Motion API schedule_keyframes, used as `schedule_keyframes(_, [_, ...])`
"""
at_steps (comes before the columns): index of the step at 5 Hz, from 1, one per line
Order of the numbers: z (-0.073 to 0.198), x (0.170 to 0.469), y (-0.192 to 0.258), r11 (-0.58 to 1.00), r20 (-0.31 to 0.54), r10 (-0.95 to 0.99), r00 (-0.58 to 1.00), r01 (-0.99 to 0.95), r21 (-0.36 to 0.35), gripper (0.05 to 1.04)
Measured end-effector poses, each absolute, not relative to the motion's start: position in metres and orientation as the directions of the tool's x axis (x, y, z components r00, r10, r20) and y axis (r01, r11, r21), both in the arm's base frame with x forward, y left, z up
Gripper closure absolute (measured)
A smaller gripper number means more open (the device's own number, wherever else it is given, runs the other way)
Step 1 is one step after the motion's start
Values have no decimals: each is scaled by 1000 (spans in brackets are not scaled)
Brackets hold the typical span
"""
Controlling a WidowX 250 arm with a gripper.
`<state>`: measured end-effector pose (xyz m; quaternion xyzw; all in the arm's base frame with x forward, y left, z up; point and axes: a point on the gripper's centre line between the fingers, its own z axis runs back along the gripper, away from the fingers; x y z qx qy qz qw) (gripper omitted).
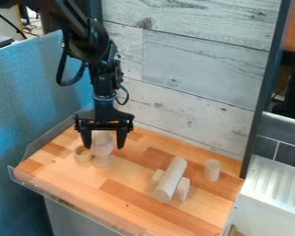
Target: Put the ball in the cup
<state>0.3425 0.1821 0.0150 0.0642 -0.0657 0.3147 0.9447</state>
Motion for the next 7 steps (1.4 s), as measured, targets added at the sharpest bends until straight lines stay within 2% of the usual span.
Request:
schedule_keyframes(4, [-5, 359, 202, 735, 175, 641, 747, -664, 138, 85])
schedule_keyframes(5, [-4, 362, 203, 733, 174, 646, 744, -667, 133, 85])
schedule_keyframes(6, [-2, 364, 202, 743, 165, 644, 747, -662, 98, 113])
schedule_keyframes(7, [-1, 366, 203, 750, 164, 641, 750, -657, 76, 195])
